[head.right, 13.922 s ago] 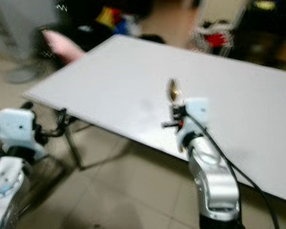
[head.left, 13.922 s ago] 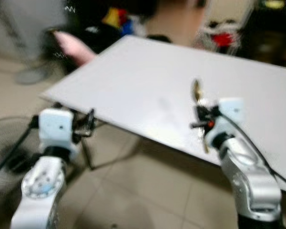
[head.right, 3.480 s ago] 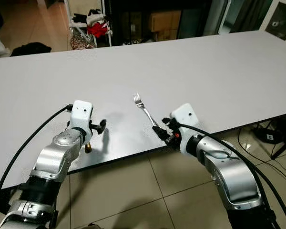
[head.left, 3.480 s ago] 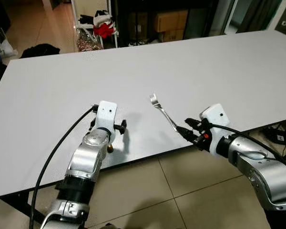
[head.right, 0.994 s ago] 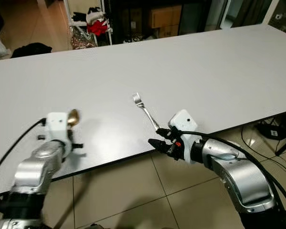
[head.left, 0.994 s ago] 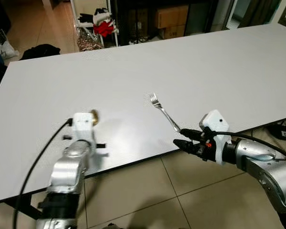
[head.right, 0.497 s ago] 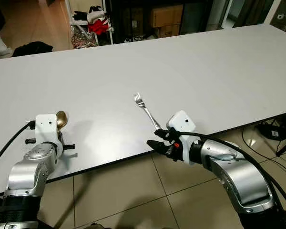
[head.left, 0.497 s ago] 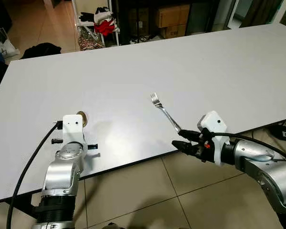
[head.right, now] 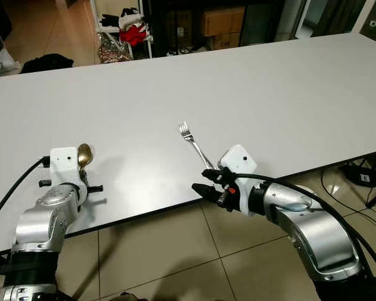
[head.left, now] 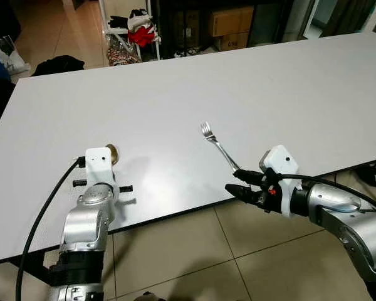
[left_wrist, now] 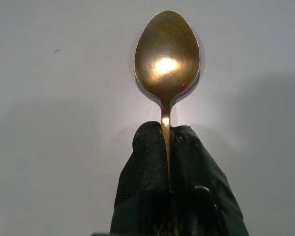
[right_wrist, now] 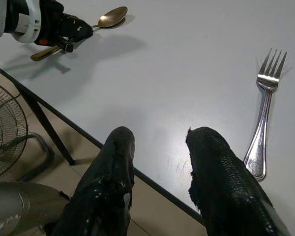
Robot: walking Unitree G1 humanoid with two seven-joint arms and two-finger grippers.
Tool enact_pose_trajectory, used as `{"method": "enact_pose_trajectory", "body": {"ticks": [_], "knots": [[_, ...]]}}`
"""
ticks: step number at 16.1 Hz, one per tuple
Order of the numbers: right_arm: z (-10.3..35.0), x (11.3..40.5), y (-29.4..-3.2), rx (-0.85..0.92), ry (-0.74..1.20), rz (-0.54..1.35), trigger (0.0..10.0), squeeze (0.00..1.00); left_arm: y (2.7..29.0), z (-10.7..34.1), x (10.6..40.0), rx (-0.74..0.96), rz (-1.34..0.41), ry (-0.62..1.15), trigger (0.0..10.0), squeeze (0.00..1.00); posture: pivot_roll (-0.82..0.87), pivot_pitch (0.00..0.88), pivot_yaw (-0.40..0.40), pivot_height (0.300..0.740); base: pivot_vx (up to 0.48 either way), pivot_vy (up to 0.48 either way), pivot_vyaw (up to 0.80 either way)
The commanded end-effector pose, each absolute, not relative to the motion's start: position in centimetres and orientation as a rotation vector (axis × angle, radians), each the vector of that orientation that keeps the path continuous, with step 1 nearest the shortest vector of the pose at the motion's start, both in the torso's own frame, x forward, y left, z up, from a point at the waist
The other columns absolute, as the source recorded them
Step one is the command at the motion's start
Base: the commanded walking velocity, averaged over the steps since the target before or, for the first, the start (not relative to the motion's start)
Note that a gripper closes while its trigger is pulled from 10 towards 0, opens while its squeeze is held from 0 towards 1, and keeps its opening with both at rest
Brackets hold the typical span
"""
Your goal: Setting the table
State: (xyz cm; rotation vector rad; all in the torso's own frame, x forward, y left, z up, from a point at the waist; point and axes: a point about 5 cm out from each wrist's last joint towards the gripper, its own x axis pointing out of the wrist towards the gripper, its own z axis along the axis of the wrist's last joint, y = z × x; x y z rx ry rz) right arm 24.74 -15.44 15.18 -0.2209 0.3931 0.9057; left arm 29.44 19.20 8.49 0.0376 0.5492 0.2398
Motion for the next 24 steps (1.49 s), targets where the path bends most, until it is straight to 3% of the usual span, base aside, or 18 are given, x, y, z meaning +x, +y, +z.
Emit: {"method": "enact_pose_trajectory", "body": {"ticks": [1,2,3,6,7,8,13,16,20,24], "knots": [[15.5,24.7,-15.4,-0.220,0.379,0.915,10.0,0.00,18.9,7.7,29.3,0.026,0.221,0.588,0.0,0.00,-0.12,0.000,0.059,0.740,0.000,0.000,0.00],[15.5,24.7,-15.4,-0.221,0.378,0.913,10.0,0.00,19.0,7.7,29.3,0.027,0.226,0.582,9.7,0.00,-0.12,0.000,0.059,0.740,0.000,0.000,0.00],[15.5,24.7,-15.4,-0.223,0.377,0.910,10.0,0.00,19.1,7.8,29.4,0.016,0.231,0.562,10.0,1.00,-0.12,0.000,0.058,0.740,0.000,0.000,0.00],[15.6,25.2,-15.6,-0.225,0.356,0.863,10.0,0.00,19.0,8.9,29.6,-0.007,0.225,0.497,10.0,1.00,-0.12,0.000,0.053,0.740,0.000,0.000,0.00],[15.8,25.9,-15.8,-0.211,0.339,0.816,10.0,0.00,18.8,9.7,29.6,-0.018,0.212,0.469,10.0,0.90,-0.12,0.000,0.053,0.740,0.000,0.000,0.00],[15.9,26.4,-16.0,-0.195,0.324,0.773,10.0,0.00,18.7,10.4,29.4,-0.023,0.200,0.446,10.0,0.00,-0.11,0.000,0.054,0.740,0.000,0.000,0.00],[15.4,29.2,-17.1,-0.169,0.305,0.551,10.0,0.00,18.5,14.1,27.6,0.024,0.226,0.320,10.0,0.00,-0.11,0.000,0.060,0.740,0.000,0.000,0.00],[14.2,32.2,-18.6,-0.220,0.329,0.375,10.0,0.00,16.5,16.0,26.7,0.128,-0.041,0.194,10.0,0.00,-0.11,0.000,0.067,0.740,0.000,0.000,0.00],[12.4,34.1,-17.8,-0.289,0.392,0.512,10.0,0.00,14.5,16.8,24.0,0.151,-0.430,0.176,10.0,0.00,-0.09,0.000,0.063,0.740,0.000,0.000,0.00],[11.0,34.9,-18.1,-0.331,0.441,0.546,10.0,0.00,14.6,15.7,21.7,0.244,-0.618,0.288,10.0,0.00,-0.07,0.000,0.057,0.740,0.000,0.000,0.00]]}}
